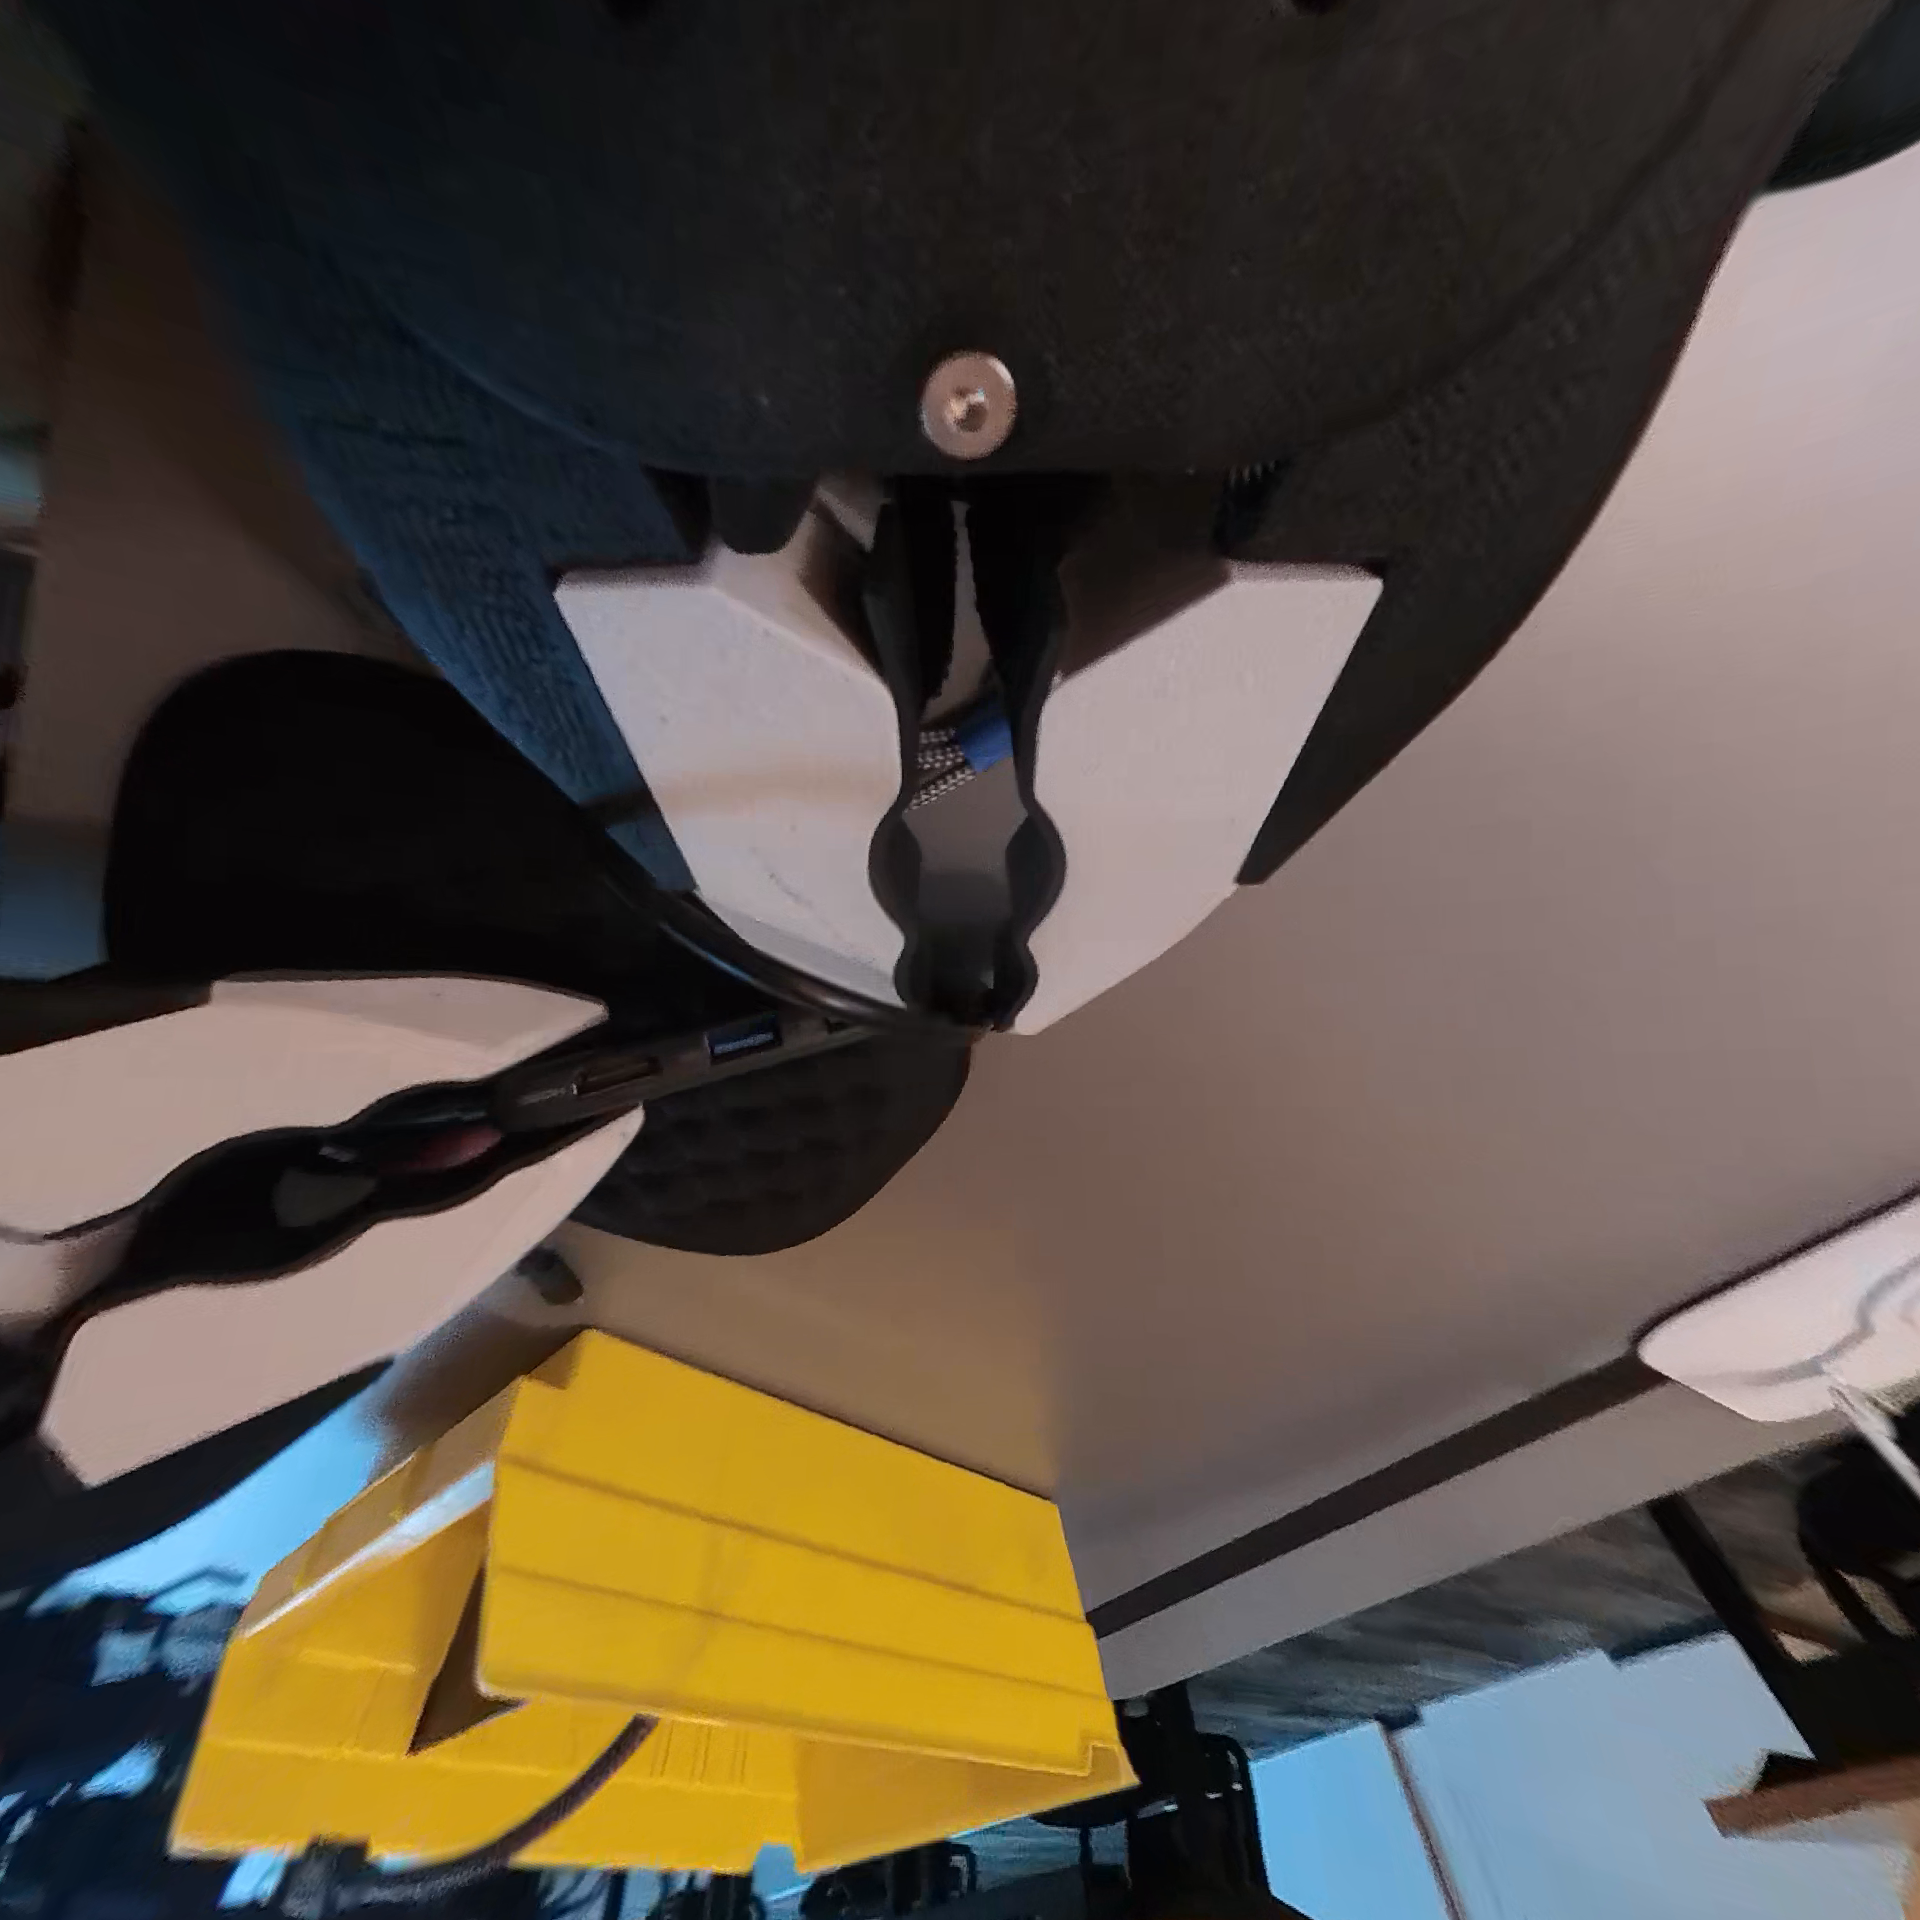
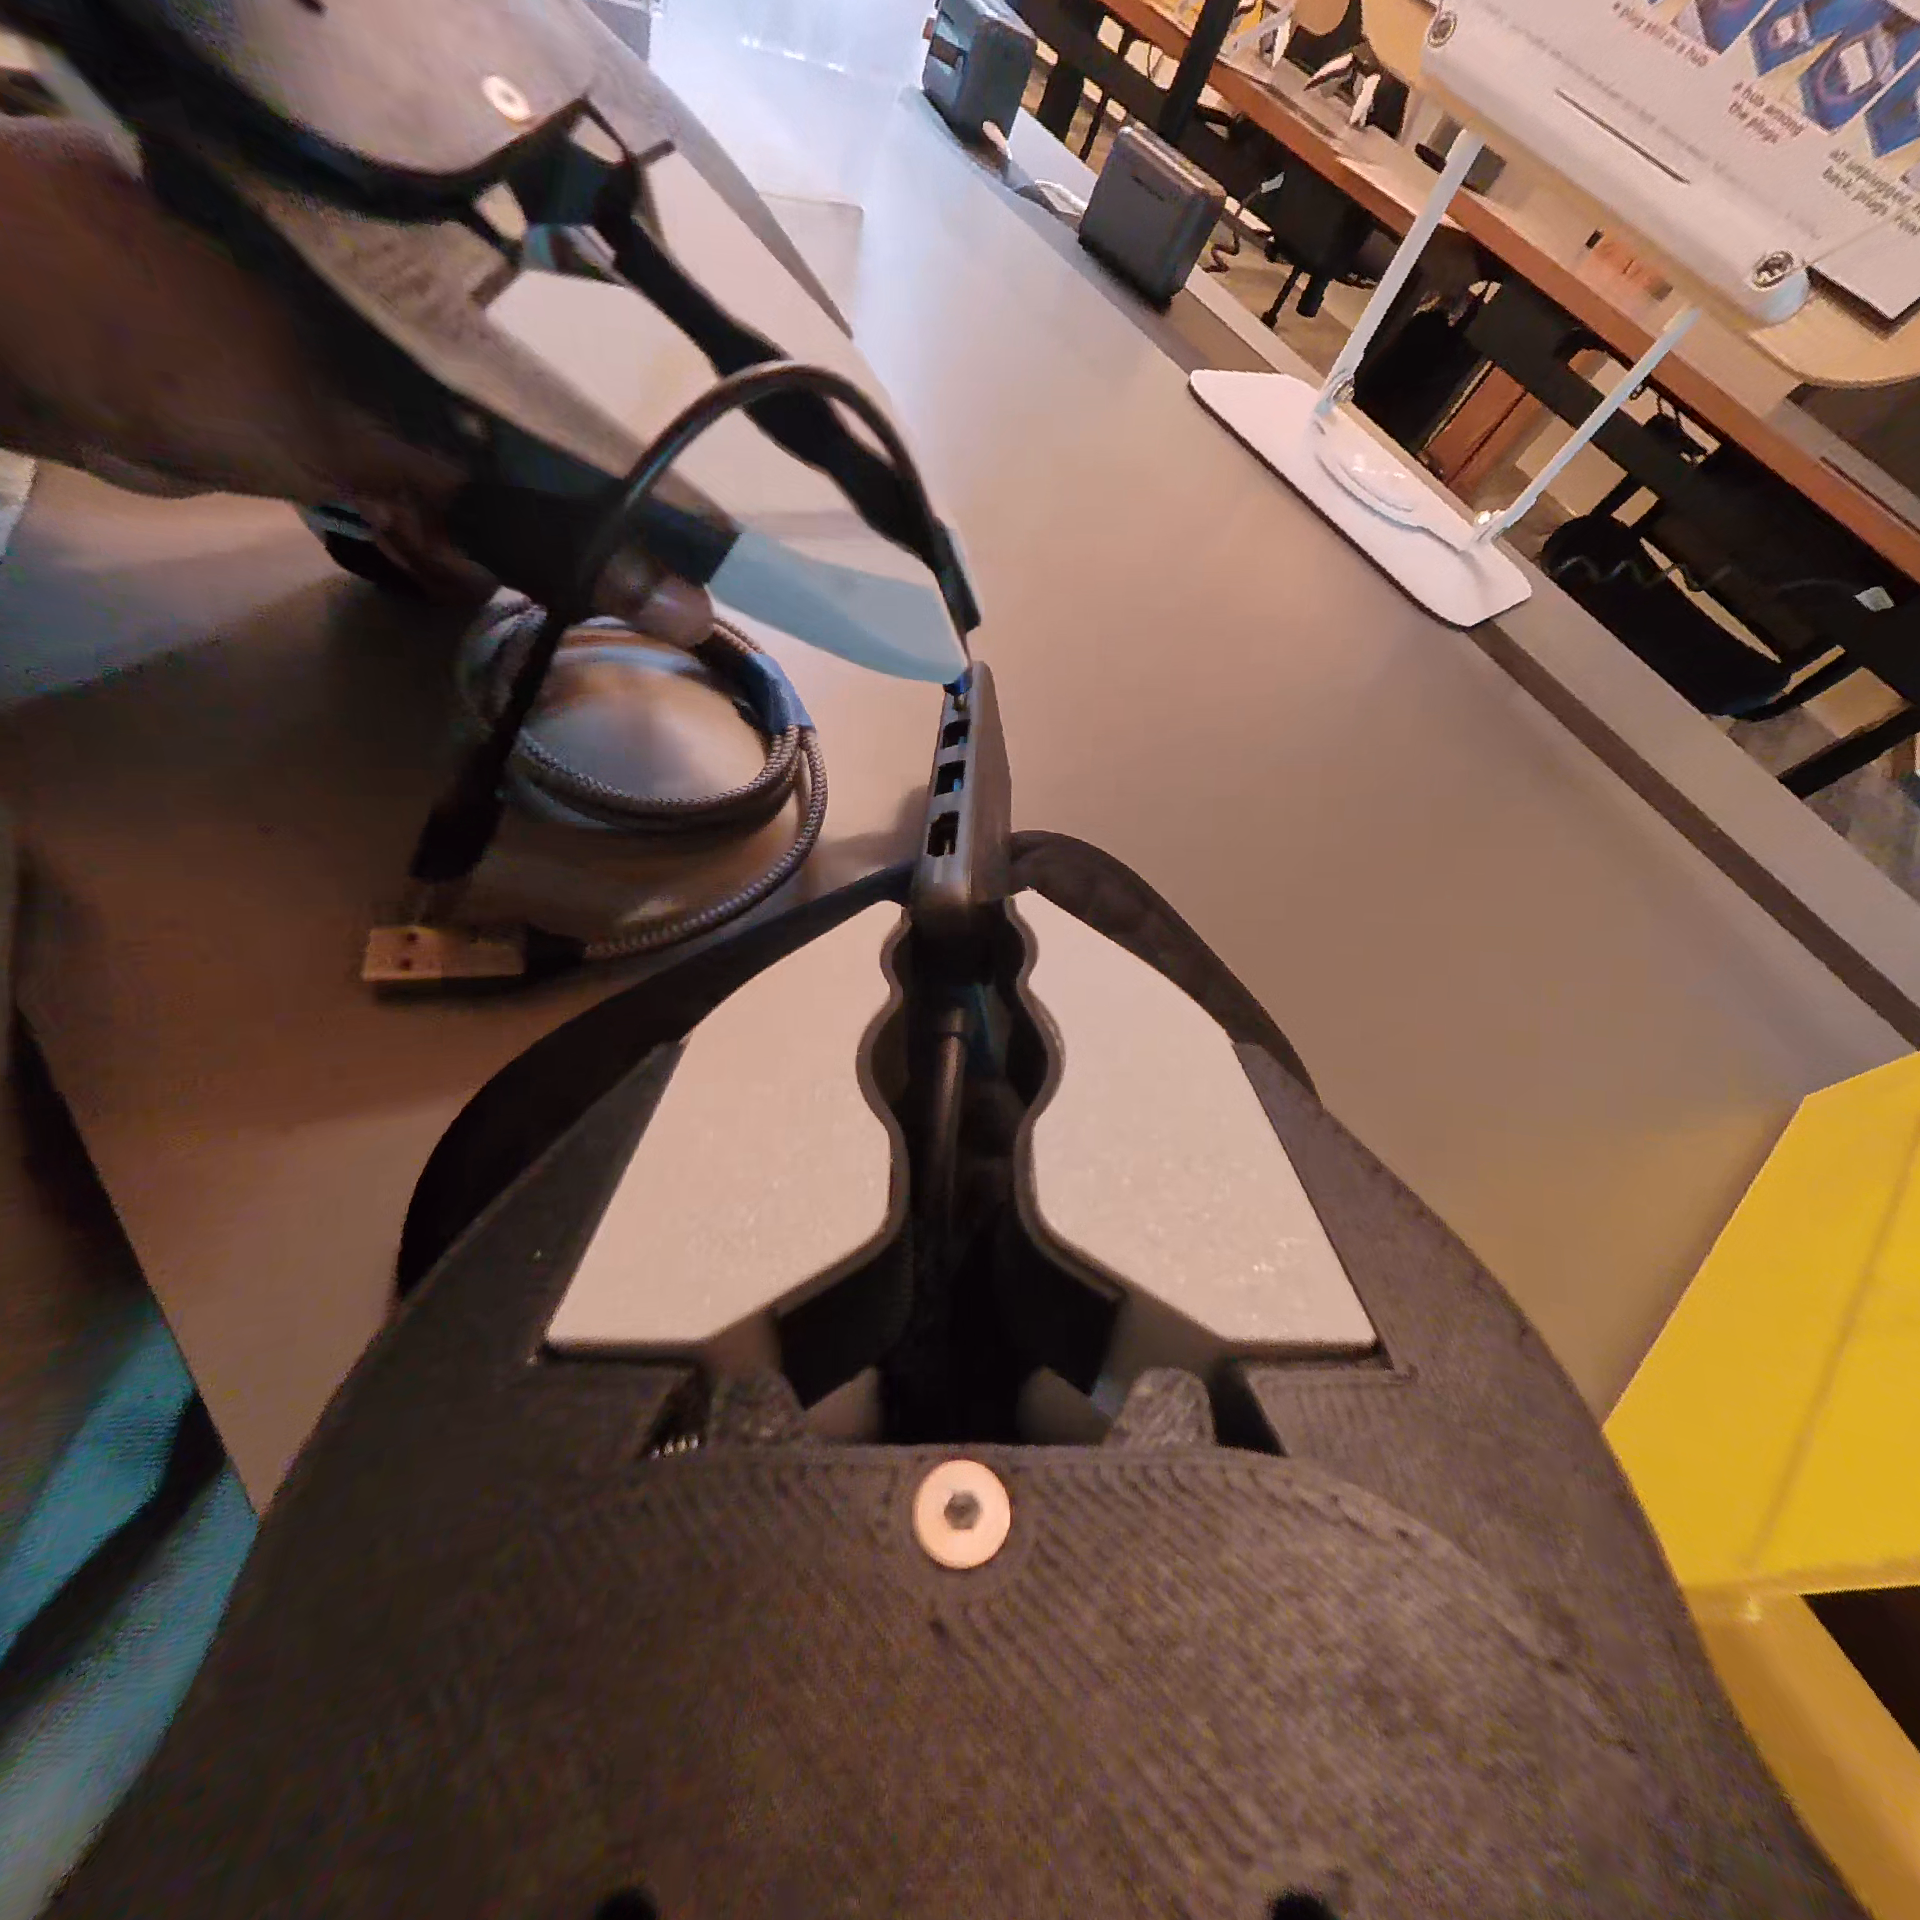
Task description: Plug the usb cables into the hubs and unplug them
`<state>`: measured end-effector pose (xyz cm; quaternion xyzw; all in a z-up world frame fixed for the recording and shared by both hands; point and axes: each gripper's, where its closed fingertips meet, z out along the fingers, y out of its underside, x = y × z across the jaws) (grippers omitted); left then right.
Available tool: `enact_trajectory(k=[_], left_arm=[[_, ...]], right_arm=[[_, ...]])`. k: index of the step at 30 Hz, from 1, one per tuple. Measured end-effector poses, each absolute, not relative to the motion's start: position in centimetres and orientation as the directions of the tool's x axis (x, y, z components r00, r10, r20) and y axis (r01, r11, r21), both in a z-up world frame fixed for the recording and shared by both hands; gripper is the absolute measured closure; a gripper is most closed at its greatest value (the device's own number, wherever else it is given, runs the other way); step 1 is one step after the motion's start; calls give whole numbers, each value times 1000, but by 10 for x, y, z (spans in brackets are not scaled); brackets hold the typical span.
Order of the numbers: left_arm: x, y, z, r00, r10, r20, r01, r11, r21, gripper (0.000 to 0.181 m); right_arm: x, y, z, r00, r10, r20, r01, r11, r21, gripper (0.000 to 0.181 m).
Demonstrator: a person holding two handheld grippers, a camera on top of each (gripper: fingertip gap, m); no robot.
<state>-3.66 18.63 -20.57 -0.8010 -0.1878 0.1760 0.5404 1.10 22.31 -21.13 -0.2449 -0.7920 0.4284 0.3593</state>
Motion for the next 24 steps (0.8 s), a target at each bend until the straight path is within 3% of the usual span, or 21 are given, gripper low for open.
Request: enact_trajectory(k=[3, 7, 15, 24], left_arm=[[-36, 184, -209, 830, 507, -232, 5, -423, -906, 168], [-39, 190, -206, 887, 455, -82, 101, -363, -926, 169], [-41, 189, -209, 911, 412, -14, 153, -369, -917, 169], [-44, 193, -208, 938, 341, -56, 93, -405, -910, 169]], right_arm=[[11, 224, -212, -620, 699, 356, 84, 510, -856, 166], [11, 224, -212, -623, 690, 369, 76, 522, -849, 167], [11, 217, -212, -641, 626, 445, 8, 585, -811, 166], [10, 220, -213, -682, 650, 334, 68, 512, -857, 165]])
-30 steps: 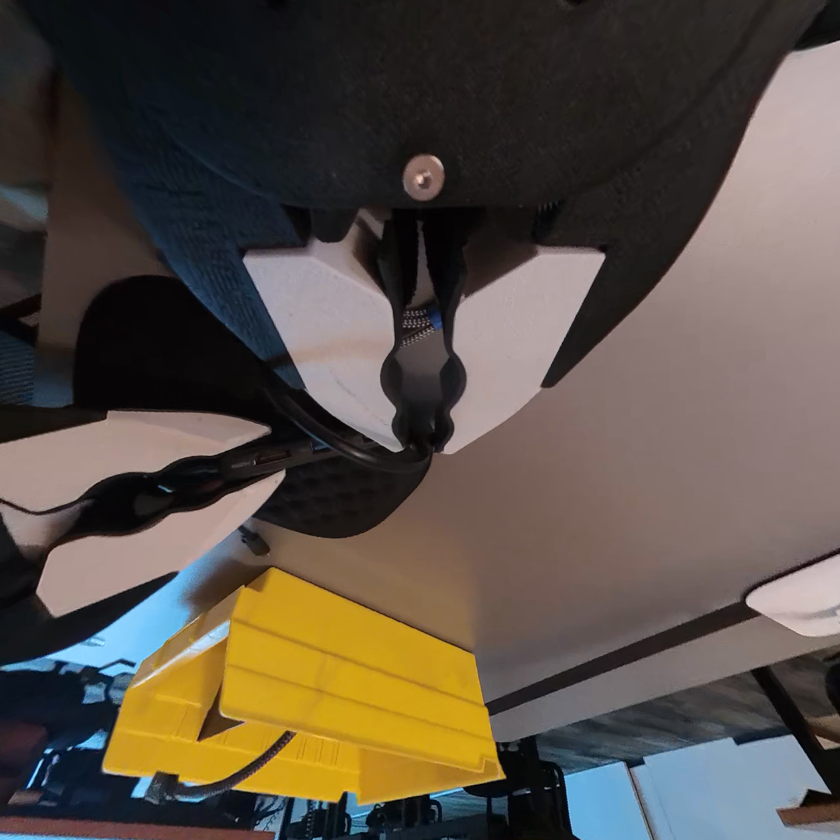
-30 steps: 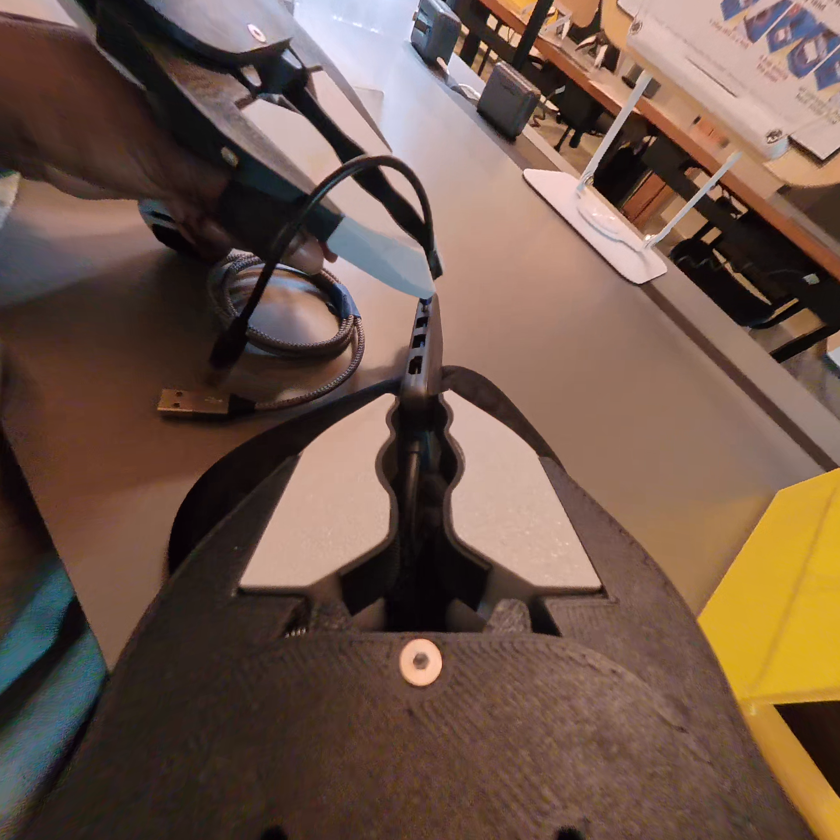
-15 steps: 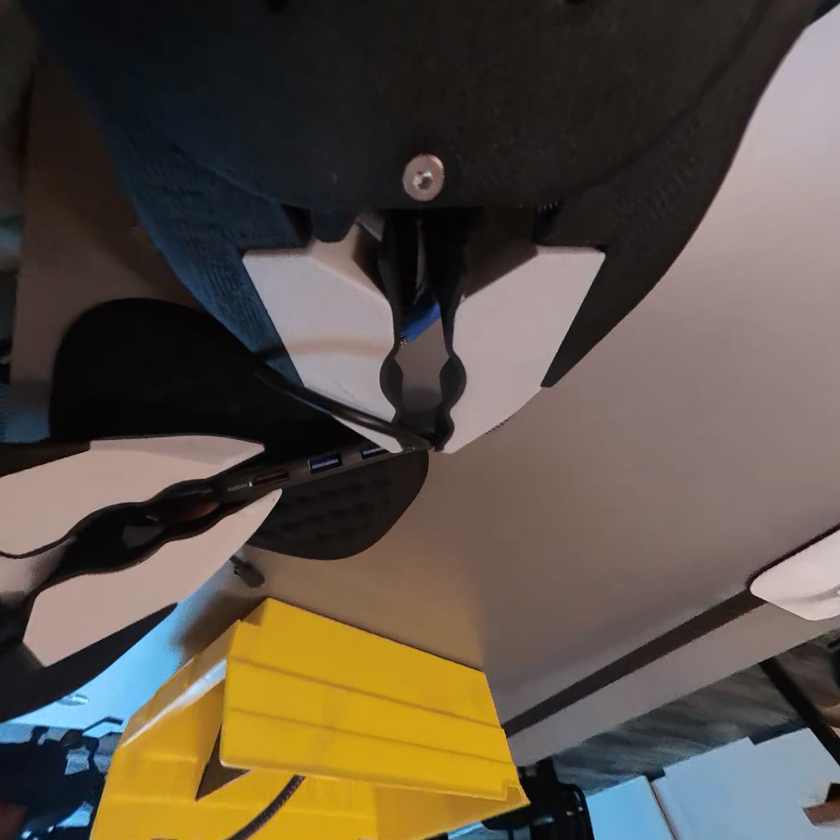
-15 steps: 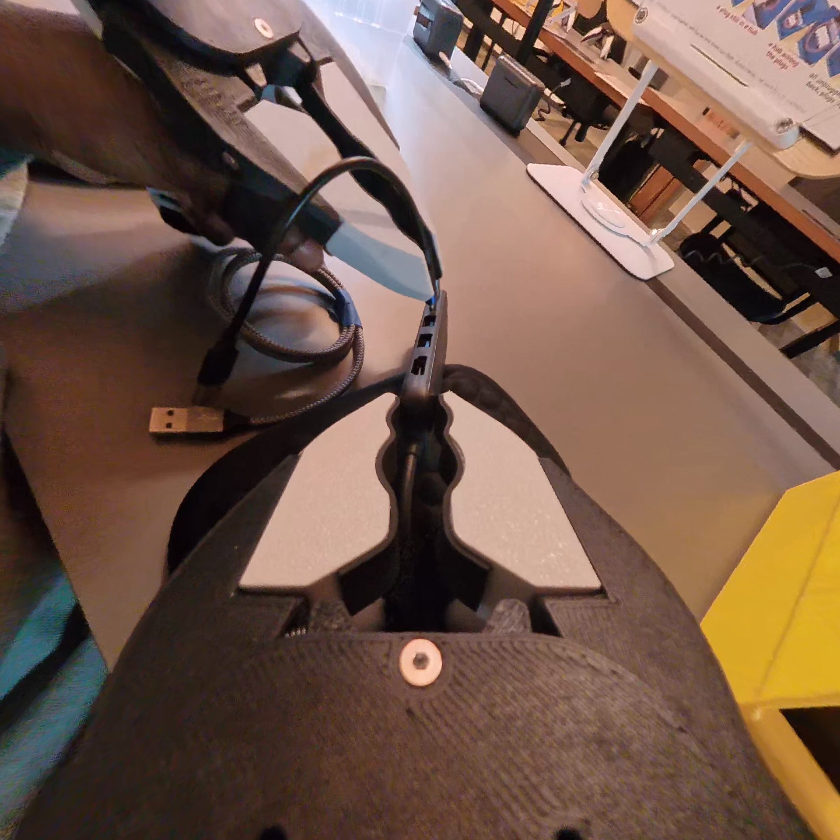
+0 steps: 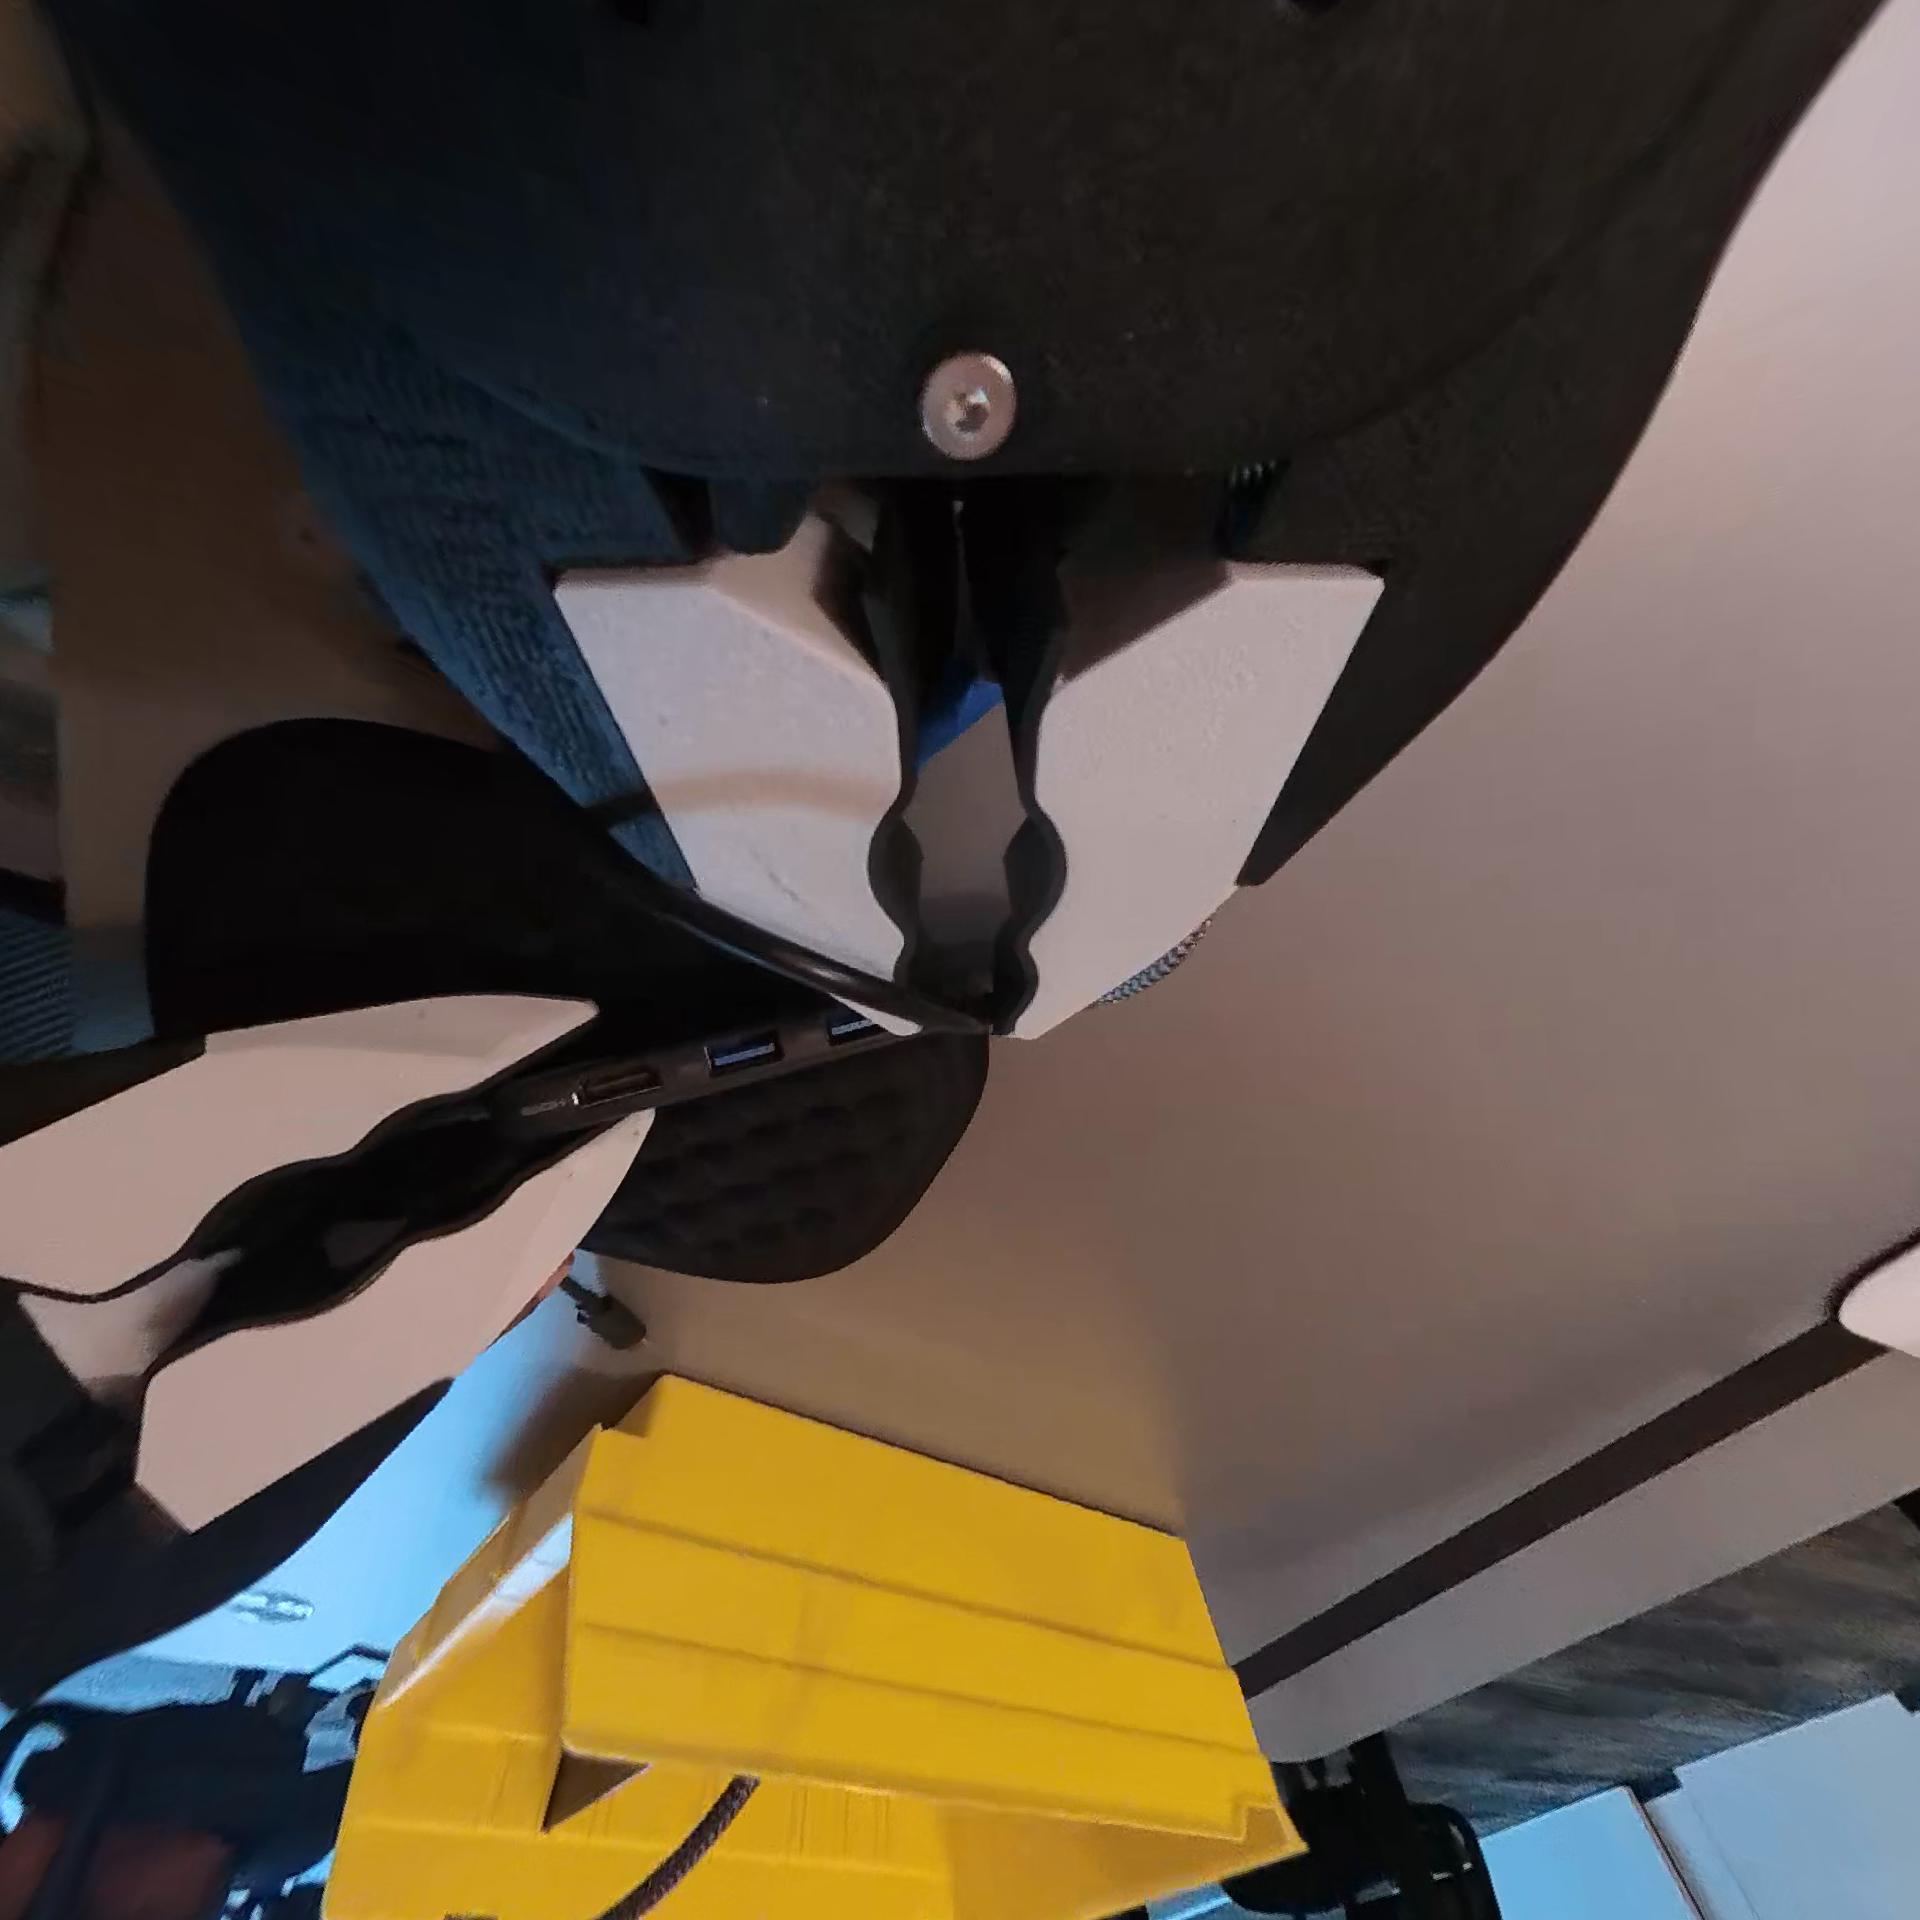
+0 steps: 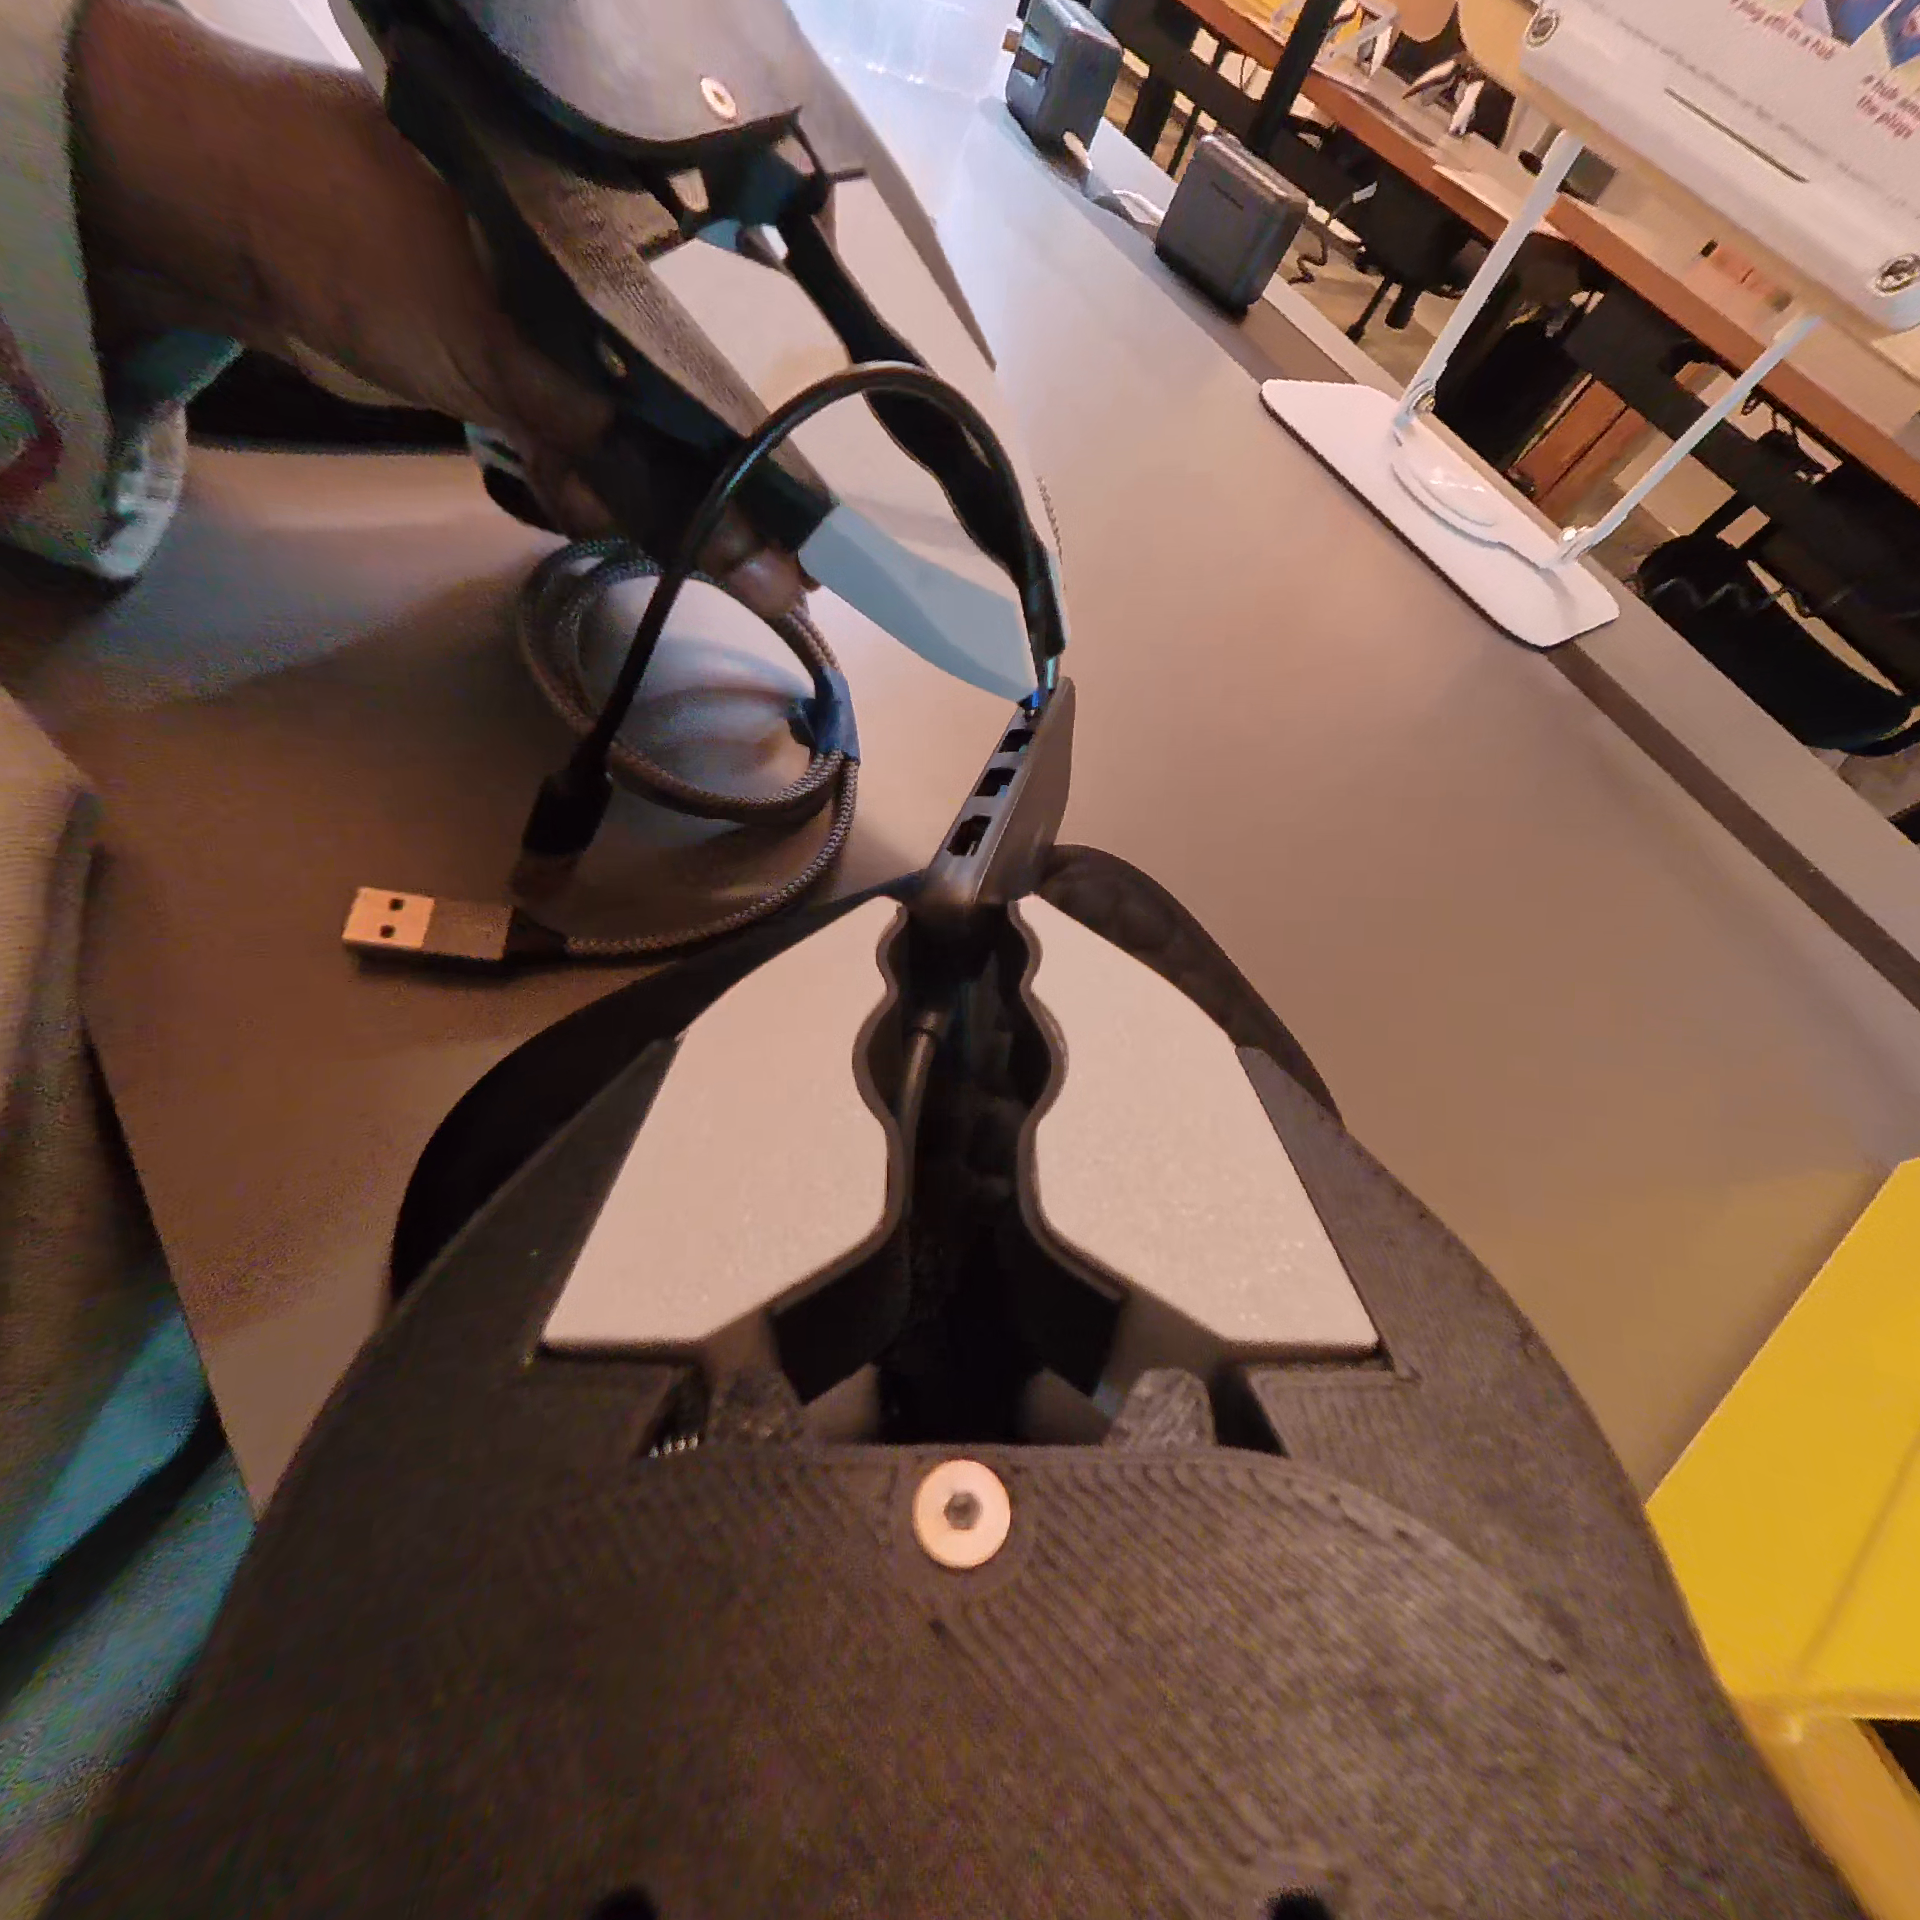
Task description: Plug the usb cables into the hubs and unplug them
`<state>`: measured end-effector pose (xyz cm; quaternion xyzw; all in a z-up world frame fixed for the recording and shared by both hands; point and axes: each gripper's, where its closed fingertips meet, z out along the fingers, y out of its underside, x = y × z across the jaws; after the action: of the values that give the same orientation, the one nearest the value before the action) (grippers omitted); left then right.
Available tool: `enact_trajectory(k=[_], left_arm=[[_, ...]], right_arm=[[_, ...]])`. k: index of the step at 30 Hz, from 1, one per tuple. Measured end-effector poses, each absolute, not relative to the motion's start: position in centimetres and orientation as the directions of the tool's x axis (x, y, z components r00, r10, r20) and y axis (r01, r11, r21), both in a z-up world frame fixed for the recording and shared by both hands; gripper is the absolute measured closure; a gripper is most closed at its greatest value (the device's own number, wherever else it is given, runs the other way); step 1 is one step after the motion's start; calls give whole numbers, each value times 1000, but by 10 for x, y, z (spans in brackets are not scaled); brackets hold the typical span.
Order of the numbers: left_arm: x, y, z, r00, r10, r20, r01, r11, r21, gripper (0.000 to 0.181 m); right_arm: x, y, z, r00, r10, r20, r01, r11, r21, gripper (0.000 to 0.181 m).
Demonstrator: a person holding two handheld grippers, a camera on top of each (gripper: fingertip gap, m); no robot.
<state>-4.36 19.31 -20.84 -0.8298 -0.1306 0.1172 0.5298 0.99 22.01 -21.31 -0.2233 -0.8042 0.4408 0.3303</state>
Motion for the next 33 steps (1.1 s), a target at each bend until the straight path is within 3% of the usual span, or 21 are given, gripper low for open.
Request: enact_trajectory(k=[8, 13, 17, 27, 33], left_arm=[[-43, 190, -212, 954, 283, -102, 58, -505, -861, 169], [-45, 188, -212, 945, 235, -229, -67, -546, -835, 168], [-37, 192, -206, 964, 213, -162, -43, -476, -878, 157], [-34, 194, -198, 948, 266, -172, -62, -375, -925, 158], [-35, 195, -198, 868, 276, -412, -267, -439, -858, 155]], right_arm=[[10, 217, -215, -678, 614, 404, 58, 593, -803, 164], [8, 219, -213, -669, 635, 386, 82, 579, -811, 165], [7, 223, -213, -661, 656, 364, 102, 560, -822, 166], [6, 227, -214, -654, 672, 346, 116, 542, -832, 167], [6, 229, -216, -652, 684, 328, 133, 528, -839, 167]])
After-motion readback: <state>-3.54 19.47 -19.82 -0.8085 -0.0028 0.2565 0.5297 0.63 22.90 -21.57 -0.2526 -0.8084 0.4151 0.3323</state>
